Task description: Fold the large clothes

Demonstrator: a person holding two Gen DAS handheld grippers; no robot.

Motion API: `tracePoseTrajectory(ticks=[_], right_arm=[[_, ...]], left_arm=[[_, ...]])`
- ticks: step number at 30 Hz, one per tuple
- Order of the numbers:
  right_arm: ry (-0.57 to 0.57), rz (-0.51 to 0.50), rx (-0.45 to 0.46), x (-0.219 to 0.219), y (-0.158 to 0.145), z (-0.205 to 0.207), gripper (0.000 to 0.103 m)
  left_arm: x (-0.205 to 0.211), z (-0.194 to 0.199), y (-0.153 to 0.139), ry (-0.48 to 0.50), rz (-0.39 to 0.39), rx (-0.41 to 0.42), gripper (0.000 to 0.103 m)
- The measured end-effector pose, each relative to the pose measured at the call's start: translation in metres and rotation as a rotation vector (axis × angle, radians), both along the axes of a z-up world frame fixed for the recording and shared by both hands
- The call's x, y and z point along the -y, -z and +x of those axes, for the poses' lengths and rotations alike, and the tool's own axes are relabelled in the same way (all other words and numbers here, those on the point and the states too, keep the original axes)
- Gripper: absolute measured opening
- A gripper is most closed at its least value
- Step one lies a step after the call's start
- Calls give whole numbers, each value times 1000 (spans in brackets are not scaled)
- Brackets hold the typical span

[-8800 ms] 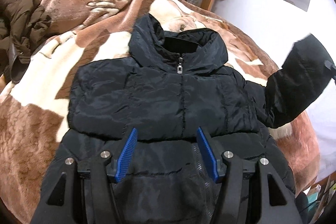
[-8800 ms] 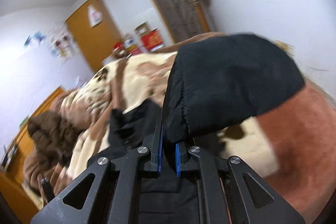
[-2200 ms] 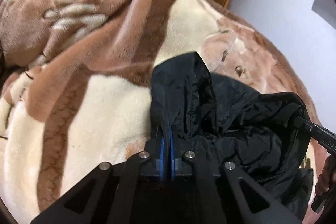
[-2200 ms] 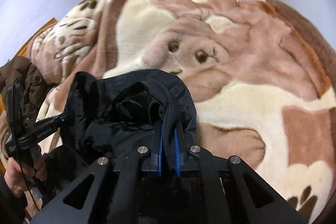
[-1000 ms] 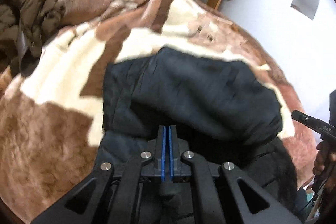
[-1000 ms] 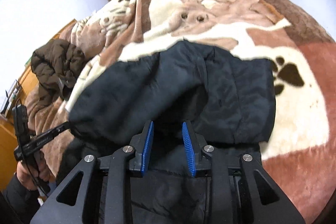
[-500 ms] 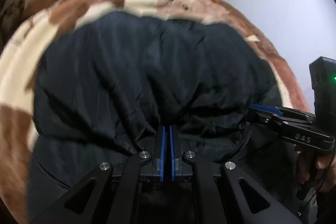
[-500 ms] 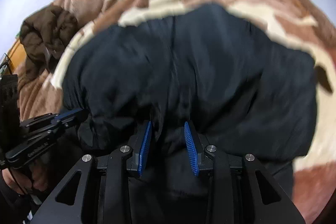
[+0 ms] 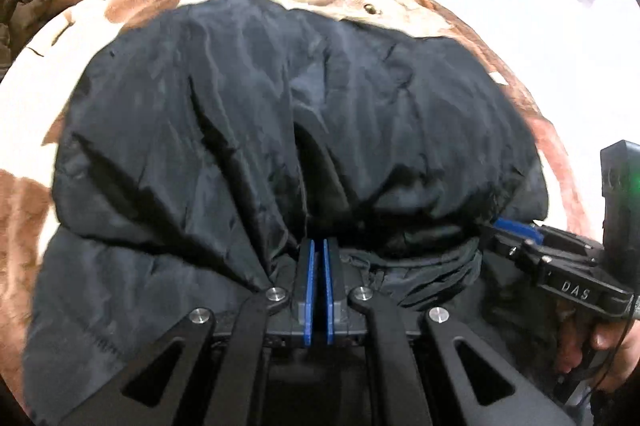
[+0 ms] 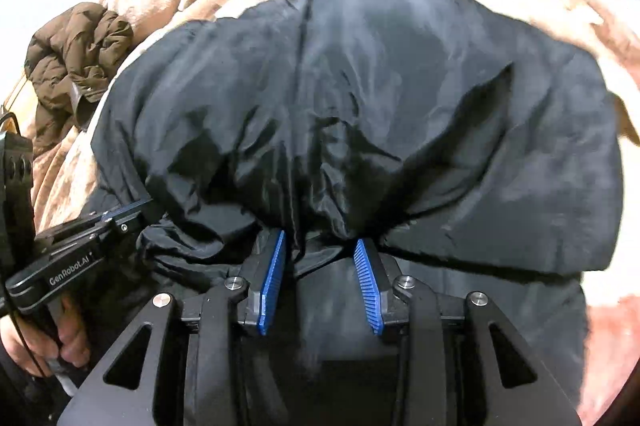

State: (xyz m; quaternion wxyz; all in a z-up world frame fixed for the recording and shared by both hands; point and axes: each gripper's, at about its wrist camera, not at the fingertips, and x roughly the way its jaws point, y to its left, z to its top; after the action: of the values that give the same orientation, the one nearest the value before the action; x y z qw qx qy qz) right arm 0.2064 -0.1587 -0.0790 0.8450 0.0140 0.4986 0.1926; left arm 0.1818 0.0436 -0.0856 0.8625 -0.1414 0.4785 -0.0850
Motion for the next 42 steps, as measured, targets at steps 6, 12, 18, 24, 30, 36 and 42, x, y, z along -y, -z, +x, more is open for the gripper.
tracePoseTrajectory(ticks=[6, 12, 18, 24, 30, 36, 42], right_arm=[[19, 55, 187, 10, -64, 0, 36], [137, 24, 108, 30, -37, 53, 36], [150, 47, 65, 48, 4, 56, 36], [157, 3, 100, 46, -26, 47, 36], [132, 21, 187, 35, -58, 62, 36], [176, 60, 72, 56, -3, 81, 37], [187, -17, 117, 45, -30, 66, 37]], left_arm=[[-19, -9, -50, -2, 7, 117, 5], [-64, 40, -46, -151, 36, 117, 19], [-74, 48, 0, -142, 41, 77, 19], [-72, 35, -20, -161, 25, 77, 18], [-80, 53, -48, -156, 73, 165, 19], [-90, 69, -2, -179, 36, 80, 18], [-87, 58, -15, -189, 43, 79, 18]])
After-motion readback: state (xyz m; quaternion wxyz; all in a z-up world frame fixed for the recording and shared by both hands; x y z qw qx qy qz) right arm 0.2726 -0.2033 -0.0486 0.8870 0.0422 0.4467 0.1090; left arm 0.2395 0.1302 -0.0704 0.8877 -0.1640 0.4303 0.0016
